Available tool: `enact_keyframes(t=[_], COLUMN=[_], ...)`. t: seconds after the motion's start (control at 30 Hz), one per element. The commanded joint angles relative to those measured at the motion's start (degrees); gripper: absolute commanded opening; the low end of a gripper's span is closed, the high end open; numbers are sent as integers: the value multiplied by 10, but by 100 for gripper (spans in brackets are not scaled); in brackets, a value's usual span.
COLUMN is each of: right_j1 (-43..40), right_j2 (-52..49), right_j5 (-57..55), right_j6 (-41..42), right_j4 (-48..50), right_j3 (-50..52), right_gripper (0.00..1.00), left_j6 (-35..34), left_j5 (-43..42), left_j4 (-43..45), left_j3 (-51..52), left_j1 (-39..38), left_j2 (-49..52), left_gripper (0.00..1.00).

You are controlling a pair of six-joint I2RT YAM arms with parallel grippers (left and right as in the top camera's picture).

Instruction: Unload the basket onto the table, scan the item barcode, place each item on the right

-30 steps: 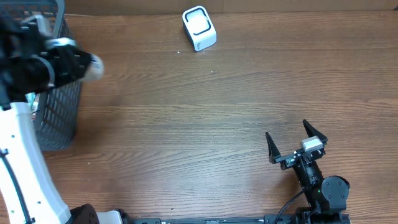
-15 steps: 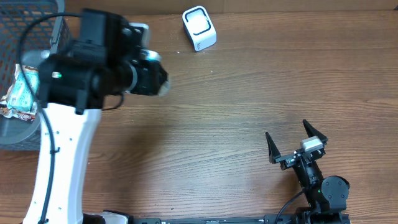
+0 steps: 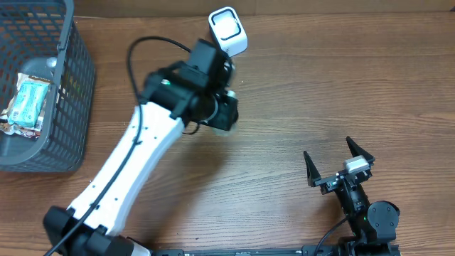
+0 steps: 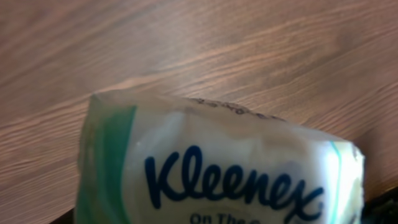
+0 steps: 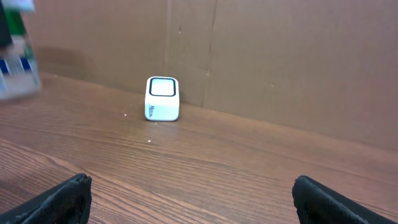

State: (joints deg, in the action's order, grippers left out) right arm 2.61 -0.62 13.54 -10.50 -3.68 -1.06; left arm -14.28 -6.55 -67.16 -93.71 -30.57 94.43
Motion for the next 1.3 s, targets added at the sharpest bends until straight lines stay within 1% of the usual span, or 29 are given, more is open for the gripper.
enact_keyframes(t=[0.0,0.2,0.33,0.77,0.93,1.07,1.27], right_j1=[-2,-2,-2,-2,-2,-2,-2], right_j2=[5,5,5,5,5,5,5], right_j5=[2,2,2,2,2,2,2], right_j6=[3,3,3,4,3,3,3], right_j4=[3,2,3,3,3,2,3], right_j3=[6,6,6,6,6,6,6], right_gripper=[100,100,100,100,100,100,100], left_j6=[-31,-46,-46,-47,-68,-89,-91], left_j5=[10,59,83,84,88,113,121], left_j4=[24,85,102,174,216,239,259], left_j3=[24,72,74,74,74,74,74], left_j1=[-22,-58,-75,-126,-148,-165,-183], left_j2=[9,35,59,151,173,193,207], left_gripper=[22,23,23,25,27,30,33])
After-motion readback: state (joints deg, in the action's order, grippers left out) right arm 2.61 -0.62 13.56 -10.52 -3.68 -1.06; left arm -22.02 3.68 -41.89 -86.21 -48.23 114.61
